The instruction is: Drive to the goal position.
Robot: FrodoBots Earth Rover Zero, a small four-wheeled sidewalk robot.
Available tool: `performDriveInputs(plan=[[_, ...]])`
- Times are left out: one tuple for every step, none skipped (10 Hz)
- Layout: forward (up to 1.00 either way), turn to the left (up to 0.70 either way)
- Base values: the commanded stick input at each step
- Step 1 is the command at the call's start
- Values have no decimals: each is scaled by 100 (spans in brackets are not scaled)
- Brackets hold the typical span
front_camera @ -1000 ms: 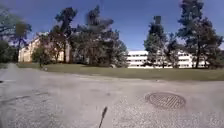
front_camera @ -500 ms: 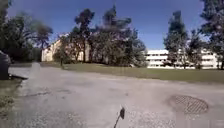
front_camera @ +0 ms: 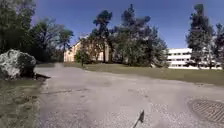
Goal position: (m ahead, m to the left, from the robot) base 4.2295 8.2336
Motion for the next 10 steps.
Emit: performDriveInputs(plan=[[0, 0], [0, 0], [70, 0], [70, 0], [70, 0], [70, 0], [70, 0], [70, 0], [70, 0], [70, 0]])
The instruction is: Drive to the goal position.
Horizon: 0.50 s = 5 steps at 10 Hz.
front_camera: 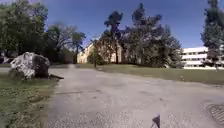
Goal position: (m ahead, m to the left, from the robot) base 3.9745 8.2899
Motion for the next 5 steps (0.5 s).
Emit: performDriveInputs(plan=[[70, 0], [70, 0], [70, 0], [70, 0], [70, 0]])
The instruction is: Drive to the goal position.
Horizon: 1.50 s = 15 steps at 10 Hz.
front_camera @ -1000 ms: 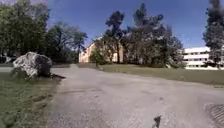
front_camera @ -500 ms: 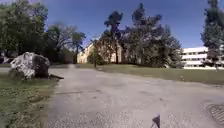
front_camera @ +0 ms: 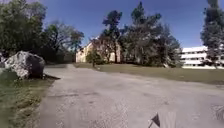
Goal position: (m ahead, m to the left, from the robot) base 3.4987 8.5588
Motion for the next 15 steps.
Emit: performDriveInputs(plan=[[70, 0], [70, 0], [70, 17], [70, 27], [70, 27], [70, 0], [70, 0], [70, 0], [70, 13], [70, 27], [70, 18], [70, 0], [70, 6], [70, 27], [70, 27]])
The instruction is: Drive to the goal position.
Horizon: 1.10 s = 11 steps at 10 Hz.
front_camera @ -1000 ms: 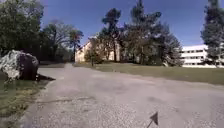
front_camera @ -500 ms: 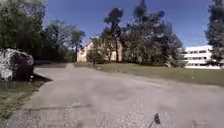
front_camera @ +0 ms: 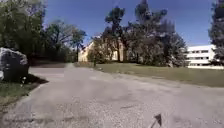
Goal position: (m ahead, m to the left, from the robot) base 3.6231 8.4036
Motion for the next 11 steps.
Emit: performDriveInputs(plan=[[70, 17], [70, 0], [70, 0], [70, 0], [70, 0], [70, 8], [70, 27], [70, 27], [70, 27], [70, 27], [70, 0]])
